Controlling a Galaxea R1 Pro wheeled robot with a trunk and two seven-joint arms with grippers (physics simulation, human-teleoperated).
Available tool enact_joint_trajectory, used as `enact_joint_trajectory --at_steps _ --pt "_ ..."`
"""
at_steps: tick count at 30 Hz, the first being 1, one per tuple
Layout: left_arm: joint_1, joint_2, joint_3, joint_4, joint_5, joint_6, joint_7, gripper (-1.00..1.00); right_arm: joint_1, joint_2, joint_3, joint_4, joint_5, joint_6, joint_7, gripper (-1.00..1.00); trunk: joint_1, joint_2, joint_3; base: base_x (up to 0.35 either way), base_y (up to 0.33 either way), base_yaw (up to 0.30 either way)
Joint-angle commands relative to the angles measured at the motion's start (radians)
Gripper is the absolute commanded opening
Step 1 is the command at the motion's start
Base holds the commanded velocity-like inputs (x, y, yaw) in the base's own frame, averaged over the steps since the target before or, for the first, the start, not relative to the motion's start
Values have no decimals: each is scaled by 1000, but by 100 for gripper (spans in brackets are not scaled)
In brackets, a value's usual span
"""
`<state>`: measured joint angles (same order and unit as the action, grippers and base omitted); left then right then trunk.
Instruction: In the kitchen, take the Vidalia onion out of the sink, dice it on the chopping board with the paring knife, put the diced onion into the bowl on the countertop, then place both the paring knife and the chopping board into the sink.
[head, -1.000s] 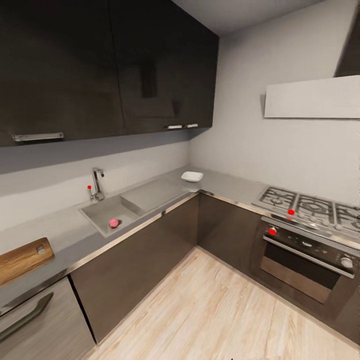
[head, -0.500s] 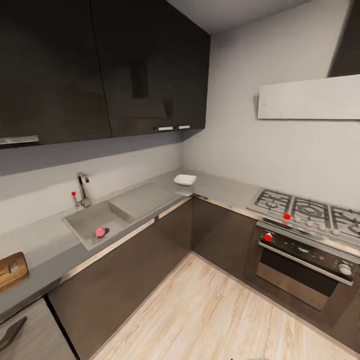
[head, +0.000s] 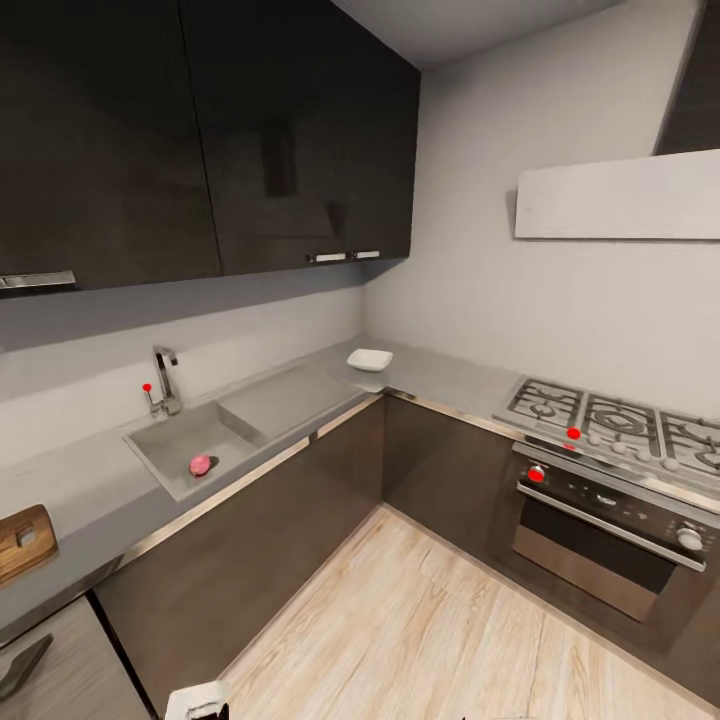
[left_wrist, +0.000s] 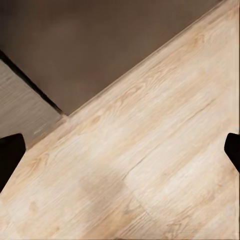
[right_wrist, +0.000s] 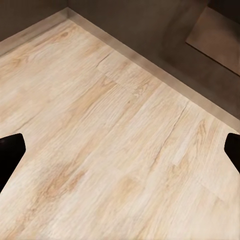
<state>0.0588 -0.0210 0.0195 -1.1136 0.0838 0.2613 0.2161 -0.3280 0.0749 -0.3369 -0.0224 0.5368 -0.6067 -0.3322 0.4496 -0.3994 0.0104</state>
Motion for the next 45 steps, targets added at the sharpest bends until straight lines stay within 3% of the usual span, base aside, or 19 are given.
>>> enact_joint_trajectory --at_steps 1,4,5,7,9,12,16,18,21,23,26,30,34,39,41,45 --pt "0 -1 1 -47 10 41 3 100 0 0 -5 1 11 -1 -7 100 0 -1 0 0 0 0" --pt "-9 -2 -2 -261 9 229 2 100 0 0 -5 1 11 0 -6 100 0 -1 0 0 0 0" --pt "-14 -2 -3 -291 9 257 2 100 0 0 -5 1 11 0 -6 100 0 -1 0 0 0 0" --pt "-65 -10 -7 -389 9 375 2 100 0 0 -5 1 11 1 -5 100 0 -1 0 0 0 0" --pt "-146 -24 -8 -421 8 469 2 100 0 0 -5 1 11 1 -5 100 0 -1 0 0 0 0" --pt "-223 -39 -9 -431 8 543 2 100 0 0 -5 1 11 1 -5 100 0 -1 0 0 0 0" --pt "-435 -79 -9 -433 7 686 6 100 0 0 -5 1 11 1 -5 100 0 -1 0 0 0 0" --pt "-630 -101 -9 -393 6 725 8 100 0 -1 -5 1 10 1 -5 100 0 -1 0 0 0 0" --pt "-774 -109 -9 -309 5 737 9 100 0 -1 -5 1 11 1 -5 100 0 -1 0 0 0 0" --pt "-904 -112 -9 -203 4 741 14 100 0 -1 -5 1 10 1 -5 100 0 -1 0 0 0 0" --pt "-1035 -113 -9 -68 -2 743 34 100 0 -1 -5 2 10 1 -5 100 0 -1 0 0 0 0" --pt "-1151 -114 -9 40 -8 743 81 100 0 0 -5 2 9 1 -4 100 0 -1 0 0 0 0" --pt "-1178 -113 -18 21 -10 746 90 100 0 -1 -5 2 9 1 -4 100 0 -1 0 0 0 0" --pt "-1185 -101 -100 -54 -9 750 90 100 0 -1 -6 2 9 2 -6 100 0 -1 0 0 0 0" --pt "-1179 -83 -149 -112 -9 750 89 100 0 0 -6 3 9 10 -7 100 0 -1 0 0 0 0" --pt "-1137 -67 -176 -146 -8 750 89 100 0 7 -7 3 8 64 -5 100 0 -1 0 0 0 0"
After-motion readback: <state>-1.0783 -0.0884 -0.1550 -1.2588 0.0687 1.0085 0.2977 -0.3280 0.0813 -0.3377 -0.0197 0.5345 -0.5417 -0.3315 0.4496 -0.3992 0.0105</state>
